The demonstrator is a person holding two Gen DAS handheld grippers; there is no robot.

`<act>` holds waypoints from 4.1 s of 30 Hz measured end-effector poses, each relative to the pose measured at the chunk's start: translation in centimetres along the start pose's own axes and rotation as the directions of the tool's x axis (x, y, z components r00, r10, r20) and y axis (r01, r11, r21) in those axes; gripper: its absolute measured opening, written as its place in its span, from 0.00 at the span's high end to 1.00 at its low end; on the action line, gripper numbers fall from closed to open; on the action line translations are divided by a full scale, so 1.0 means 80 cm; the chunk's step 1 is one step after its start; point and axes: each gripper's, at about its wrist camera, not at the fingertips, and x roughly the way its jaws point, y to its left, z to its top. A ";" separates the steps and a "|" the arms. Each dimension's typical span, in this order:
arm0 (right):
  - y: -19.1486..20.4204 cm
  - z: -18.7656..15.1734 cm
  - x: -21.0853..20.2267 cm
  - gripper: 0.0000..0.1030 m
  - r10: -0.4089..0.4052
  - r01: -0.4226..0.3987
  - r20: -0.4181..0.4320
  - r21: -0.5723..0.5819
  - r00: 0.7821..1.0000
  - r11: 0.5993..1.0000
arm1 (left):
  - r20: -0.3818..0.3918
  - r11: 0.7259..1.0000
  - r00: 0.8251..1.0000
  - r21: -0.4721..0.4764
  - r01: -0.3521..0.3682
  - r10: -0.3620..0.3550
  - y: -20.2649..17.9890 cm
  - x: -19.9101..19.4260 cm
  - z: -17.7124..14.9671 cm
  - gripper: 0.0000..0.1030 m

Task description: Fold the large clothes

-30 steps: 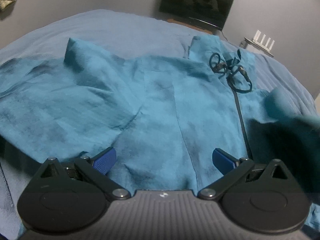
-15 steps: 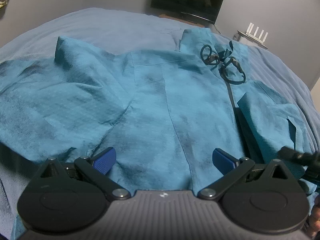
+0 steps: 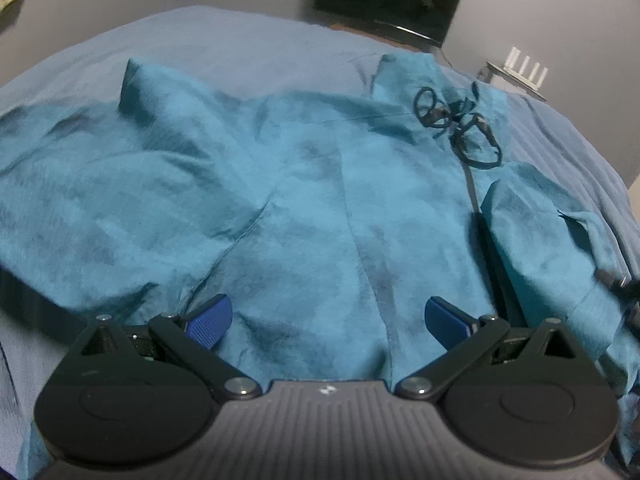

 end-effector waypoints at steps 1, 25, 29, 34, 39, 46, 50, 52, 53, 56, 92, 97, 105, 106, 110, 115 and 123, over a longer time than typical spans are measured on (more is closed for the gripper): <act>0.021 0.002 -0.001 0.95 0.015 -0.014 0.011 -0.075 1.000 0.997 | -0.002 1.000 1.000 -0.007 -0.005 0.005 0.002 0.001 0.000 0.00; 0.112 -0.015 -0.014 0.39 -0.027 -0.128 -0.226 -0.644 0.974 0.754 | 0.179 0.983 0.984 -0.177 0.054 -0.022 0.045 -0.026 0.012 0.10; 0.045 0.038 -0.043 0.39 -0.210 0.130 -0.034 -0.687 0.977 0.715 | 0.028 0.978 0.998 -0.197 0.063 -0.059 0.047 0.005 0.005 0.45; -0.050 0.101 -0.062 0.39 -0.348 0.340 0.086 -0.520 0.934 0.784 | -0.035 0.972 0.997 -0.228 0.056 -0.066 0.051 0.021 -0.001 0.80; -0.121 0.119 -0.038 0.39 -0.333 0.313 0.013 -0.378 0.943 0.871 | -0.028 0.986 1.000 -0.168 -0.009 0.004 0.041 0.020 -0.003 0.88; -0.169 0.106 0.007 0.43 -0.502 0.469 0.024 -0.397 0.865 0.789 | -0.042 0.987 0.997 -0.149 -0.065 0.060 0.038 0.026 -0.001 0.89; -0.171 0.111 -0.001 0.42 -0.491 0.475 0.043 -0.337 0.870 0.813 | -0.041 0.988 0.997 -0.137 -0.072 0.067 0.035 0.026 -0.001 0.89; -0.149 0.106 -0.015 0.42 -0.449 0.449 0.093 -0.366 0.889 0.815 | -0.040 0.988 0.997 -0.135 -0.071 0.066 0.036 0.025 -0.001 0.89; -0.138 0.102 -0.022 0.42 -0.409 0.420 0.114 -0.382 0.905 0.823 | -0.040 0.988 0.997 -0.135 -0.071 0.066 0.036 0.026 -0.001 0.89; -0.106 0.086 -0.028 0.38 -0.313 0.333 0.121 -0.448 0.942 0.830 | -0.038 0.989 0.997 -0.134 -0.069 0.064 0.036 0.026 -0.001 0.89; -0.007 -0.072 0.030 0.00 -0.318 -0.090 -0.326 -0.811 0.890 0.578 | 0.041 0.999 0.999 0.036 0.031 -0.032 -0.008 0.010 -0.009 0.19; -0.015 -0.069 0.034 0.00 -0.312 -0.080 -0.332 -0.789 0.890 0.610 | 0.138 0.997 0.990 0.062 -0.036 0.027 -0.013 -0.008 -0.003 0.11; -0.020 -0.067 0.025 0.00 -0.271 -0.087 -0.316 -0.781 0.909 0.618 | 0.288 0.996 0.957 0.061 -0.061 0.041 0.004 -0.068 0.028 0.09; -0.020 -0.067 0.024 0.00 -0.267 -0.089 -0.316 -0.780 0.911 0.619 | 0.337 0.998 0.941 0.035 -0.045 0.031 0.016 -0.087 0.037 0.05; -0.021 -0.066 0.022 0.00 -0.269 -0.089 -0.313 -0.785 0.911 0.613 | 0.448 0.975 0.866 -0.105 -0.195 0.222 0.080 -0.131 0.064 0.00; -0.019 -0.072 0.025 0.00 -0.280 -0.086 -0.304 -0.801 0.911 0.592 | 0.392 0.790 0.686 -0.324 -0.521 0.613 0.180 -0.120 0.072 0.00; -0.019 -0.073 0.026 0.00 -0.279 -0.087 -0.303 -0.803 0.911 0.590 | 0.225 0.757 0.777 -0.490 -0.431 0.588 0.286 -0.076 0.063 0.20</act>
